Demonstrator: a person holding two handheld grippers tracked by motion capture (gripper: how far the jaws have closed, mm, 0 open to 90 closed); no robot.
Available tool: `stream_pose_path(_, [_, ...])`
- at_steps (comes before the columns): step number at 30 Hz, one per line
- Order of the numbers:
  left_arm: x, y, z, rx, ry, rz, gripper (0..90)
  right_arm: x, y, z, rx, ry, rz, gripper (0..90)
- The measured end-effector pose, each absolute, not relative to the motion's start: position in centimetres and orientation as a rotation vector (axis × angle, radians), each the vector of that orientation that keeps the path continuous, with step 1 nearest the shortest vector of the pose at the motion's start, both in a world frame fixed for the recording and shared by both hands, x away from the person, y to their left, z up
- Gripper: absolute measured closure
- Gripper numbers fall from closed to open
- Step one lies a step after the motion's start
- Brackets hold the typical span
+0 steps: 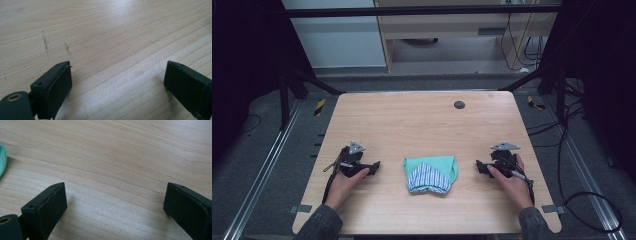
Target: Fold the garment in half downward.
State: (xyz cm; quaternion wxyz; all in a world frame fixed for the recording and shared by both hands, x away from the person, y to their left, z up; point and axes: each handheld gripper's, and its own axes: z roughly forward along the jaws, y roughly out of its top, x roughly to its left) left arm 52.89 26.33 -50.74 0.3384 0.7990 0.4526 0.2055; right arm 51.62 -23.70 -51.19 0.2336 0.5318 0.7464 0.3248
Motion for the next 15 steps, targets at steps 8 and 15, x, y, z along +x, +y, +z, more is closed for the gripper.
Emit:
stream_pose_path(8, [53.0,26.3,-50.8,2.077,1.207,0.54,3.5,51.4,-22.2,-51.2,1.544,1.972,0.851,2.1])
stream_pose_path(15, [52.8,26.1,-50.8,2.059,1.262,0.559,0.8,51.2,-21.7,-51.2,1.585,1.934,0.829,1.0])
